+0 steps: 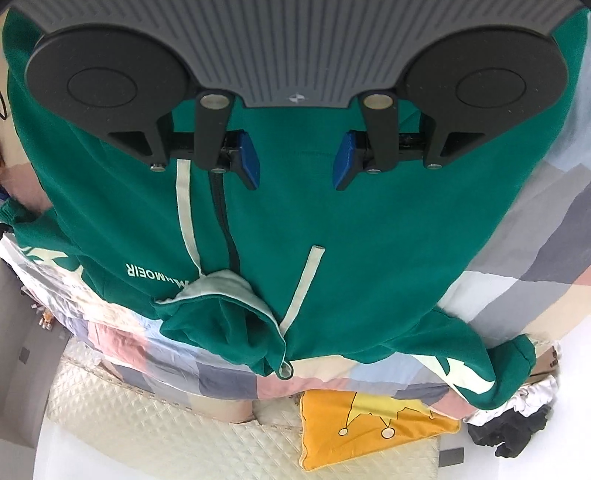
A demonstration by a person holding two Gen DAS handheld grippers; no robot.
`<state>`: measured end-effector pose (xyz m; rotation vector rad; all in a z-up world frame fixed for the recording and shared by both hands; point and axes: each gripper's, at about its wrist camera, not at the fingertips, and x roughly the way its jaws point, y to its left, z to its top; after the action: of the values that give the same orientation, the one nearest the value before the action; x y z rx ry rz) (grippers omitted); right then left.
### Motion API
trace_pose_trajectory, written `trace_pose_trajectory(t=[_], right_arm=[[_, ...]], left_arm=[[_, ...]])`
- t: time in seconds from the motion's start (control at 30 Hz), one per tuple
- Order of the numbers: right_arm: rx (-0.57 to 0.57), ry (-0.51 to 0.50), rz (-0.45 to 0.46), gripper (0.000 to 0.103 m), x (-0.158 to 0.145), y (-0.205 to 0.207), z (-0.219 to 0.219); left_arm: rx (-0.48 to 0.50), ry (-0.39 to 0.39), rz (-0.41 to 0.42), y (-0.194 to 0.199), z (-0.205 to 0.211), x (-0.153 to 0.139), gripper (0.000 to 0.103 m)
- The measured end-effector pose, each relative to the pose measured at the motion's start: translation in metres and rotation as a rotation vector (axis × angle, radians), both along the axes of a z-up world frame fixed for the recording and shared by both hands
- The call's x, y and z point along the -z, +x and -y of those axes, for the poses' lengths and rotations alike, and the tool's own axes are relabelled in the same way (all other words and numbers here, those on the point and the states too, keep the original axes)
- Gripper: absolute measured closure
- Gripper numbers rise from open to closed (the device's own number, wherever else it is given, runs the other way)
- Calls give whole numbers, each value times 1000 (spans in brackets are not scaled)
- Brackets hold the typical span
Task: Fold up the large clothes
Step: 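Grasp the sleeve cuff with the right gripper and lift it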
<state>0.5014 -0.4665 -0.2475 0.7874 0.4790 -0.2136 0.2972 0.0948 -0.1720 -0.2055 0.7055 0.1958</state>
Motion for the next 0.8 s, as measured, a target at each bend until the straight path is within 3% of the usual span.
trace_pose_trajectory(t=[0.07,0.13,0.27,0.37,0.53,0.8], right_arm=[[14,40,14,42,3,11,5],[50,74,-14,83,5,21,12],[38,54,-66,86,-9,34,24],[9,-90,-129,88,-39,42,42],[59,-207,-145,89,-104,30,93],[47,-276,-184,89,-185,26,127]], left_arm=[[-4,-11,-3,4,-1,3,54],[2,-2,-11,7,1,6,54],[4,19,-12,10,3,6,54],[0,21,-6,10,2,4,54],[15,24,5,5,4,0,54],[24,-4,16,6,-5,-10,54]])
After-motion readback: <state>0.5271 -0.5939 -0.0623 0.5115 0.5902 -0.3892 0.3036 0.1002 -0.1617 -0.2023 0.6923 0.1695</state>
